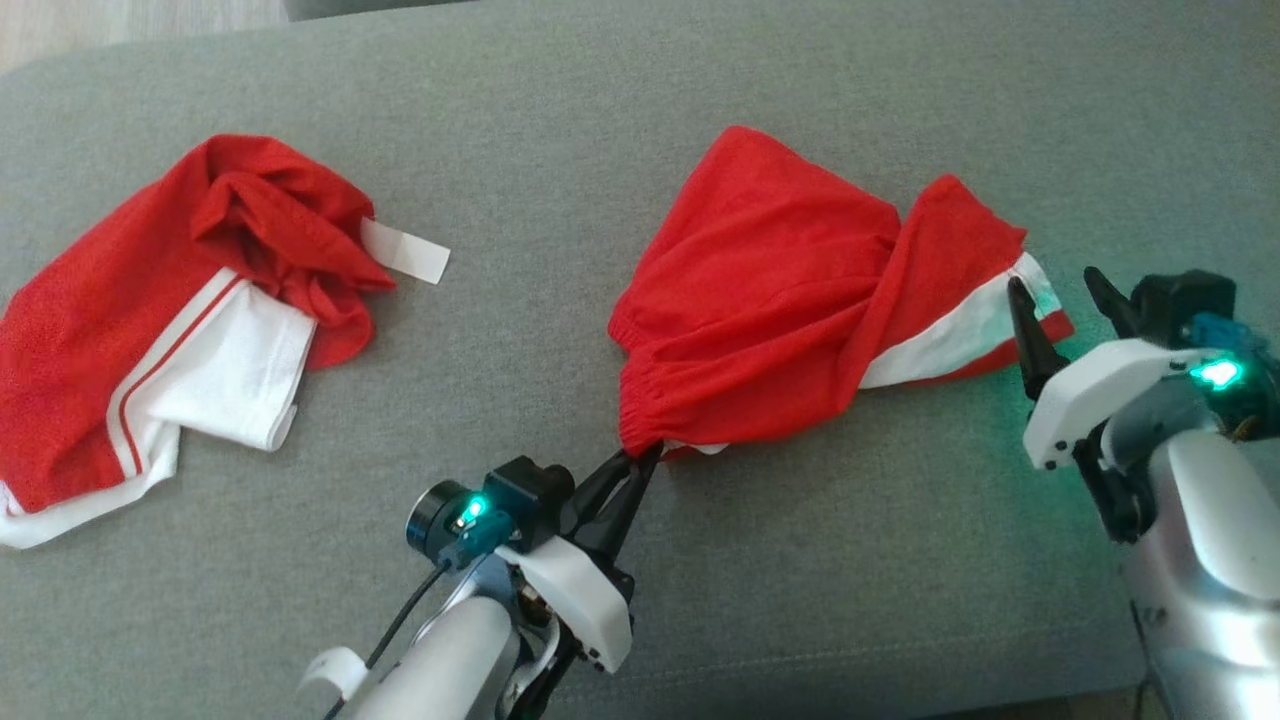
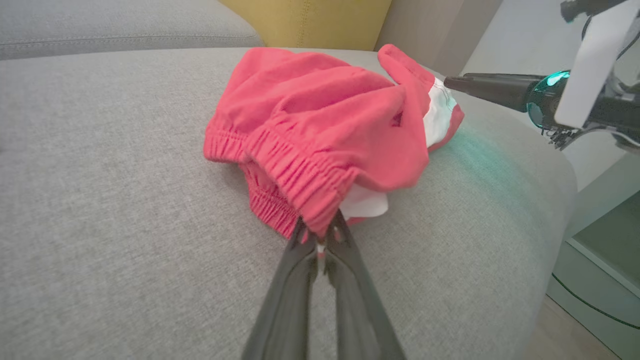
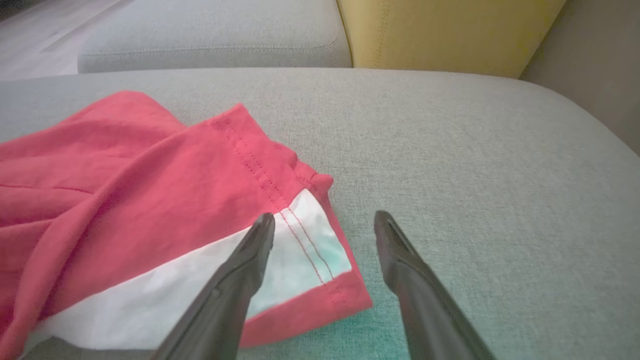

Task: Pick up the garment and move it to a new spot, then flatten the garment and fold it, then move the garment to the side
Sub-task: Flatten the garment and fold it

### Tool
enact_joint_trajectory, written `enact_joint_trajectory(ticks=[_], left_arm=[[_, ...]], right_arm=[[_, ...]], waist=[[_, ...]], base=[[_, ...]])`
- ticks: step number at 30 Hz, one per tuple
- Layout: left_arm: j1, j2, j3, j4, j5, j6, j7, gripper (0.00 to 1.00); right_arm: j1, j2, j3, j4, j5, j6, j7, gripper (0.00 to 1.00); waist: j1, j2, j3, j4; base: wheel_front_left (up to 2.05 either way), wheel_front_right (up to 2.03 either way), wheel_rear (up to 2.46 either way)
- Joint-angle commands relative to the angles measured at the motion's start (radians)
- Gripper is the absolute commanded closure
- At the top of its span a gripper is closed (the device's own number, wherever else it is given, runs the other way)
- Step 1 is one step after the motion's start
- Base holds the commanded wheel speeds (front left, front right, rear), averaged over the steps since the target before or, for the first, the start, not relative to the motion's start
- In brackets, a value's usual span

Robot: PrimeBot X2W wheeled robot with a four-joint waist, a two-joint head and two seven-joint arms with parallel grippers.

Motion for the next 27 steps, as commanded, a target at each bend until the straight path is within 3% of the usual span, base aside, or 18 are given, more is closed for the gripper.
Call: enact_joint_trajectory(ticks=[1,16,27], left_arm=[[-0.031,0.002,0.037,-0.032,0.009,-0.001,-0.012,1.0],[-0.049,0.0,0.028,-0.03,0.03,-0.009,-0.012,1.0],[-0.055,0.001,0.033,-0.025,0.041,-0.011,-0.012,1.0]], right_arm=[[-0.04,-0.024,0.034,-0.014,0.013,-0.001,0.008,0.0],[-0.137,-0.105,0.221,0.101,0.21,-0.001,0.068,0.0],[-0.171,-0.133,0.294,0.15,0.298,-0.001,0.071,0.0]], waist=[[0.0,0.0,0.006,0.003],[0.0,0.0,0.032,0.025],[0.0,0.0,0.048,0.027]], base=[[0.0,0.0,0.0],[0.0,0.0,0.0],[0.0,0.0,0.0]])
